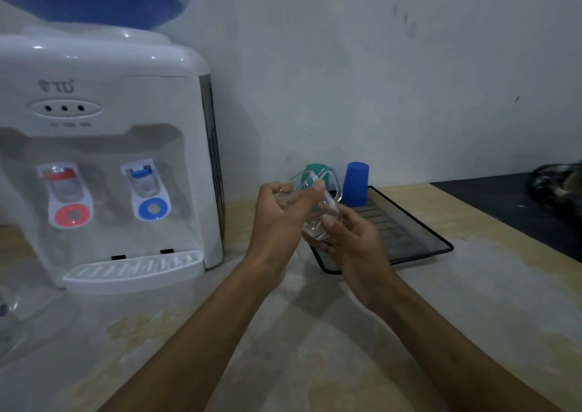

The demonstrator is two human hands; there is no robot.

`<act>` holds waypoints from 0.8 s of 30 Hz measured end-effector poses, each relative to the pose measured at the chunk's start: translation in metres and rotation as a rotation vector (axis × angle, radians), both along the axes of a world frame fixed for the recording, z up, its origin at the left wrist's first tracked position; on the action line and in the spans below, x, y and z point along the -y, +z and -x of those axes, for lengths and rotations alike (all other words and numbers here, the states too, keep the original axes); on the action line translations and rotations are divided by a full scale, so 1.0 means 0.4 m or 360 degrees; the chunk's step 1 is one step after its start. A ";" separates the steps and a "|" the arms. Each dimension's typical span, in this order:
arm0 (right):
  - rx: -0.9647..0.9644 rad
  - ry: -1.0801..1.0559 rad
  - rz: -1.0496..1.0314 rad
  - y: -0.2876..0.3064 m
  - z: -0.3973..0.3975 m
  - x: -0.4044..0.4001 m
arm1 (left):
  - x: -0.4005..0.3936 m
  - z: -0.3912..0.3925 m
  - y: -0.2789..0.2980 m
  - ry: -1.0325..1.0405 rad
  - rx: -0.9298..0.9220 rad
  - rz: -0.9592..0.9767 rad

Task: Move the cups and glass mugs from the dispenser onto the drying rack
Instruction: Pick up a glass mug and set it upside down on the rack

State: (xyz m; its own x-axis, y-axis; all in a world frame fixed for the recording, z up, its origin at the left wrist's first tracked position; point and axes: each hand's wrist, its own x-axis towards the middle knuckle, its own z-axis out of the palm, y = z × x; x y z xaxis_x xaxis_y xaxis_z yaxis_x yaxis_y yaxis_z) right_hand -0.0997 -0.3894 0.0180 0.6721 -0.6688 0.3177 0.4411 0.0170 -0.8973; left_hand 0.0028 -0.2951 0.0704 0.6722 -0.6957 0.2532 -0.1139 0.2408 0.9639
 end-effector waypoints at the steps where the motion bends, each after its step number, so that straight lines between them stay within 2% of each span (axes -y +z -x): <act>1: 0.0031 0.0065 -0.0126 0.001 -0.002 0.001 | -0.001 0.000 0.002 -0.0013 0.0023 -0.0010; 4: 0.0123 0.0178 -0.0440 0.003 0.004 0.003 | -0.001 -0.003 -0.002 -0.0053 0.0077 -0.0015; 9: 0.0306 0.0147 -0.0831 0.015 0.012 0.006 | 0.005 -0.006 -0.015 -0.0068 0.0192 -0.0067; 16: 0.0292 0.0188 -0.0858 0.014 0.011 0.006 | 0.014 -0.015 -0.035 -0.0045 0.0255 -0.0065; 19: 0.0377 0.0088 -0.0954 0.018 0.014 0.011 | 0.011 -0.011 -0.047 -0.0006 0.0261 -0.0015; 22: 0.0523 -0.0084 -0.1113 0.018 0.024 0.034 | 0.020 -0.031 -0.105 0.0122 0.0202 -0.0099; 24: 0.0533 -0.0289 -0.1052 0.021 0.033 0.058 | 0.021 -0.053 -0.159 0.0165 0.0181 -0.0184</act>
State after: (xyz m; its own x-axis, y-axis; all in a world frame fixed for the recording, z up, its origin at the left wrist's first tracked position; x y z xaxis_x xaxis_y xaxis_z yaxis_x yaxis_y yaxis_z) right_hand -0.1131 -0.4128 0.0263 0.4714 -0.8817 -0.0197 0.7353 0.4053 -0.5432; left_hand 0.0241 -0.3033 0.0067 0.7133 -0.6531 0.2541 -0.2419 0.1108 0.9640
